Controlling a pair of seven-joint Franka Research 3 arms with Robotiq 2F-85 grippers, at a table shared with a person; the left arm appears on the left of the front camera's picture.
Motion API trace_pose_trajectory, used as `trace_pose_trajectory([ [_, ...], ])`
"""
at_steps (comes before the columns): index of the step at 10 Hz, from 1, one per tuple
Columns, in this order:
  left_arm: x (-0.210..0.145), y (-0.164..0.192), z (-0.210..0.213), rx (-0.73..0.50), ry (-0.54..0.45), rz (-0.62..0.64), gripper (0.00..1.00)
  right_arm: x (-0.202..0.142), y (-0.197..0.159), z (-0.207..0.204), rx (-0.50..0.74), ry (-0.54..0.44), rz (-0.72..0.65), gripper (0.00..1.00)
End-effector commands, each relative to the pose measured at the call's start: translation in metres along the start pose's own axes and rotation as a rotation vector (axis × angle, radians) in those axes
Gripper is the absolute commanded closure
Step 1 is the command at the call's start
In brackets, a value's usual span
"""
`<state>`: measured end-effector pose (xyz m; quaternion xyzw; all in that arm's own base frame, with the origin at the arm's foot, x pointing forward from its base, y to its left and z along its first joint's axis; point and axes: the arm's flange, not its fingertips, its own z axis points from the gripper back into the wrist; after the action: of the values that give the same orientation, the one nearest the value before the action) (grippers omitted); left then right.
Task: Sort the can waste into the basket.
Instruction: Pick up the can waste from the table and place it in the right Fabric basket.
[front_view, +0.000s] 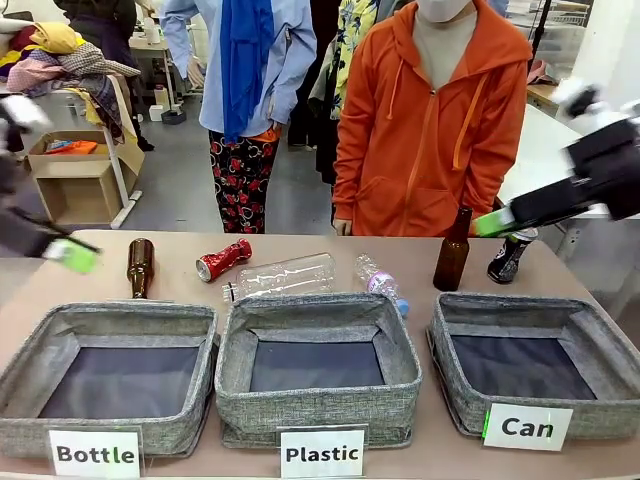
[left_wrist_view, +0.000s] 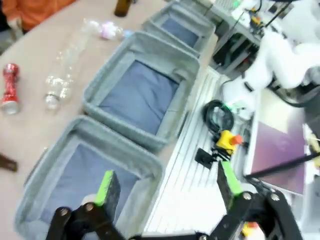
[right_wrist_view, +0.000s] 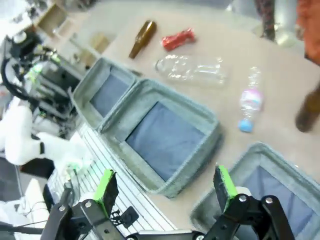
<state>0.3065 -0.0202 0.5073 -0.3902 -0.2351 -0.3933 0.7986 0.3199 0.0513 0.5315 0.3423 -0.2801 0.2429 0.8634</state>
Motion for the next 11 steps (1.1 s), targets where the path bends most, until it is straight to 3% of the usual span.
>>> trace_pose_trajectory([
  [1, -0.049, 0.033, 0.042, -0.041, -0.117, 0.105, 0.00, -0.077, -0.025, 0.050, -0.014, -0.091, -0.101, 0.00],
  [4, -0.100, 0.069, 0.085, -0.098, -0.439, 0.301, 0.00, -0.129, -0.093, 0.099, 0.009, -0.221, -0.389, 0.00],
  [6, -0.124, 0.086, 0.097, -0.073, -0.654, 0.410, 0.00, -0.163, -0.150, 0.114, 0.099, -0.325, -0.591, 0.00],
  [7, -0.130, 0.090, 0.095, -0.077, -0.712, 0.421, 0.00, -0.176, -0.169, 0.116, 0.129, -0.370, -0.679, 0.00],
  [10, -0.116, 0.093, 0.079, -0.019, -0.714, 0.482, 0.00, -0.182, -0.185, 0.104, 0.123, -0.379, -0.732, 0.00],
  [11, -0.132, 0.105, 0.104, -0.064, -0.731, 0.483, 0.00, -0.184, -0.198, 0.138, 0.112, -0.363, -0.757, 0.00],
])
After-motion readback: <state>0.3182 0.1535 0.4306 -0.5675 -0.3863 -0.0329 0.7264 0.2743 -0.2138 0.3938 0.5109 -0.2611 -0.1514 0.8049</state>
